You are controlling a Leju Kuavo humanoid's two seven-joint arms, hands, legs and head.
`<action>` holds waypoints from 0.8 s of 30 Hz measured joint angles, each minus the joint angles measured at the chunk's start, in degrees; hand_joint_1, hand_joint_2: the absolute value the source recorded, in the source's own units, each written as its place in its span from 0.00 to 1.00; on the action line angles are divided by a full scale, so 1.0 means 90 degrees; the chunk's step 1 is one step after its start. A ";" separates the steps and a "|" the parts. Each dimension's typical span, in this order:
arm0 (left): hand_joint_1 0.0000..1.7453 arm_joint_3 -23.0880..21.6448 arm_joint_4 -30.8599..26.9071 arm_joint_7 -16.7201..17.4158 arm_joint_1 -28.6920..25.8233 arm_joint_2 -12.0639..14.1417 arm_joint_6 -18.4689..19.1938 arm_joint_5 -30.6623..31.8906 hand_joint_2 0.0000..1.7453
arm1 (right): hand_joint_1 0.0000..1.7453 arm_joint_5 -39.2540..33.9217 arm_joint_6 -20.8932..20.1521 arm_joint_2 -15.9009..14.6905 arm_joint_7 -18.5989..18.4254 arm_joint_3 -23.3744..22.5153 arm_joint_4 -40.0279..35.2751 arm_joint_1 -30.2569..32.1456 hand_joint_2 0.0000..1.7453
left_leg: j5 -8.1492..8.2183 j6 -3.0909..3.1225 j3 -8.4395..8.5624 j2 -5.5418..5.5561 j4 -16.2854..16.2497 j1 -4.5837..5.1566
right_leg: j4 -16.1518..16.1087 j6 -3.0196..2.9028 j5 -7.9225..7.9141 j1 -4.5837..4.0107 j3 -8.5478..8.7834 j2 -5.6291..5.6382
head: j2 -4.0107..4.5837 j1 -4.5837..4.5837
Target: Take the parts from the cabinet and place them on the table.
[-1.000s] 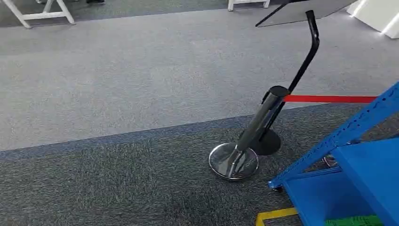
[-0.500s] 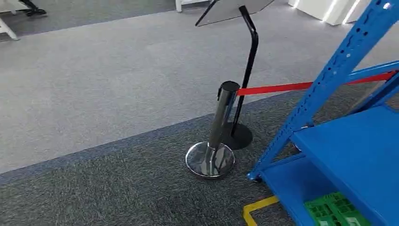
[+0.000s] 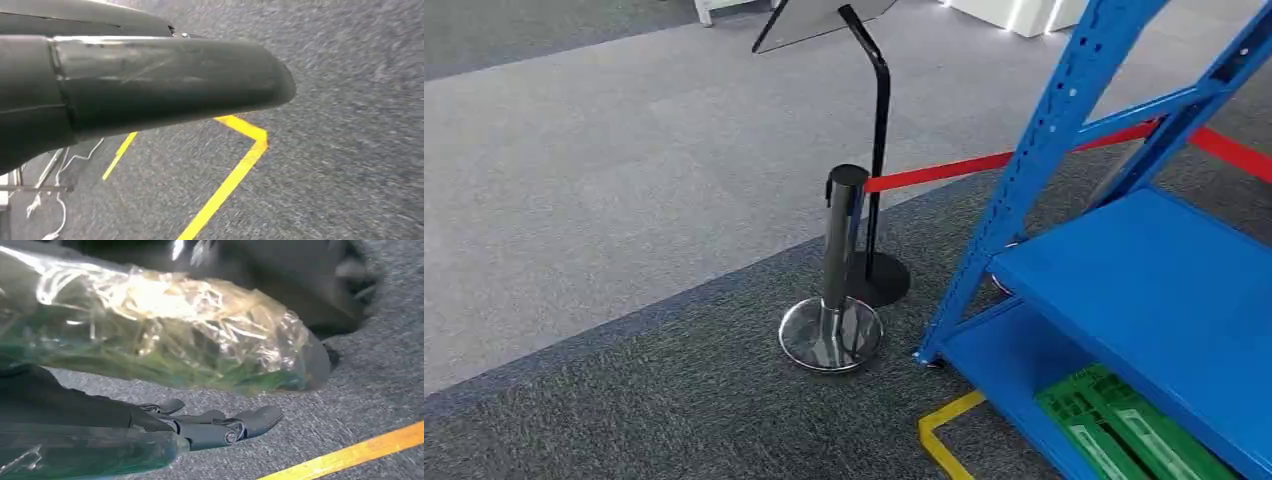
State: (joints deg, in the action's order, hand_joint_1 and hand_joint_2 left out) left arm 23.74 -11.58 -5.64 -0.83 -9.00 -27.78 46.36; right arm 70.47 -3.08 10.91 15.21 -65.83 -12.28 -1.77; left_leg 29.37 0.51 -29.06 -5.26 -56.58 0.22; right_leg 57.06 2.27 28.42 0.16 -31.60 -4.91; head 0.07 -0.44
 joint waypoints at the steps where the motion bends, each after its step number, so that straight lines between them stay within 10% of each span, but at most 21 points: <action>1: 0.00 0.0002 0.0000 0.0000 0.0002 0.0002 0.0000 0.0000 0.00 | 0.00 -0.0002 -0.0002 0.0000 0.0012 0.0000 0.0000 -0.0015 0.00 | 0.0008 -0.0034 0.0012 -0.0050 0.0003 -0.0003 | 0.0010 -0.0068 -0.0036 0.0001 0.0034 0.0117 | 0.0000 0.0039; 4: 0.00 0.0002 0.0000 -0.0002 0.0057 0.0002 0.0000 -0.0002 0.00 | 0.00 -0.0002 -0.0002 0.0000 0.0012 0.0002 0.0000 0.0023 0.00 | 0.0024 -0.0109 0.0083 -0.0219 0.0017 -0.0023 | 0.0003 -0.0169 -0.0050 -0.0008 -0.0044 0.0304 | 0.0000 0.0034; 7: 0.00 0.0005 0.0000 -0.0005 0.0045 0.0002 0.0000 -0.0002 0.00 | 0.00 -0.0002 -0.0002 -0.0002 0.0012 0.0000 0.0000 -0.0004 0.00 | 0.0592 -0.0208 -0.0249 0.0476 -0.0784 -0.0076 | -0.0034 -0.0272 -0.0102 0.0045 0.0022 0.0501 | 0.0000 0.0090; 10: 0.00 0.0007 0.0000 -0.0005 0.0008 0.0005 0.0000 -0.0002 0.00 | 0.00 -0.0002 -0.0002 -0.0002 0.0012 0.0000 0.0000 -0.0010 0.00 | 0.1002 -0.0219 -0.0879 0.0529 -0.2052 -0.0081 | -0.0032 -0.0291 -0.0109 0.0031 0.0021 0.0756 | 0.0000 0.0092; 12: 0.00 0.0010 0.0000 -0.0024 0.0000 0.0005 0.0000 -0.0007 0.00 | 0.00 0.0000 -0.0010 -0.0002 0.0012 0.0000 0.0000 0.0015 0.00 | 0.0536 -0.0191 -0.0746 0.0548 -0.1637 -0.0082 | -0.0026 -0.0290 -0.0110 0.0031 0.0039 0.0946 | 0.0000 0.0092; 14: 0.00 0.0010 0.0000 -0.0046 0.0004 0.0005 0.0000 -0.0017 0.00 | 0.00 0.0000 -0.0012 -0.0002 0.0012 0.0000 0.0000 0.0005 0.00 | -0.0111 -0.0139 -0.0280 0.0832 -0.0516 -0.0094 | -0.0017 -0.0277 -0.0115 0.0037 0.0051 0.1130 | 0.0000 0.0097; 15: 0.00 0.0015 0.0000 -0.0051 0.0004 0.0014 0.0000 -0.0019 0.00 | 0.00 0.0000 -0.0015 0.0000 0.0014 0.0000 0.0005 -0.0010 0.00 | -0.0132 -0.0099 -0.0172 0.1179 -0.0230 -0.0109 | -0.0008 -0.0252 -0.0118 0.0030 0.0029 0.1188 | 0.0000 0.0092; 19: 0.00 0.0022 0.0000 -0.0068 0.0028 0.0017 -0.0005 -0.0019 0.00 | 0.00 0.0000 -0.0019 0.0000 0.0014 0.0000 0.0007 0.0020 0.00 | -0.0107 -0.0026 -0.0144 0.0993 -0.0060 -0.0100 | -0.0021 -0.0065 -0.0187 0.0057 -0.0176 0.1472 | 0.0000 0.0090; 22: 0.00 0.0029 0.0000 -0.0068 0.0016 0.0010 -0.0005 -0.0010 0.00 | 0.00 -0.0002 -0.0024 -0.0002 0.0010 0.0000 0.0007 0.0005 0.00 | -0.0144 0.0094 -0.0123 0.0712 0.0028 -0.0120 | 0.0605 -0.0007 0.0279 0.0031 -0.0471 0.0725 | 0.0000 -0.0003; 24: 0.00 0.0041 0.0000 -0.0068 -0.0011 0.0005 -0.0075 -0.0005 0.00 | 0.00 -0.0007 -0.0041 -0.0002 0.0012 0.0000 0.0007 -0.0028 0.00 | -0.0135 0.0108 -0.0128 0.0492 0.0025 -0.0096 | 0.1633 0.0033 0.0765 0.0049 -0.0959 0.0615 | 0.0000 0.0007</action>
State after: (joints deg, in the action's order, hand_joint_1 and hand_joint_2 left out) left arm 24.11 -11.58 -6.25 -0.93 -8.96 -28.46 46.31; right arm 70.40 -3.45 10.88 15.32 -65.83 -12.22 -2.02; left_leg 28.15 1.48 -30.21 -0.83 -56.35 -0.65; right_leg 71.75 2.57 35.31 0.61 -40.24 0.62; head 0.07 -0.37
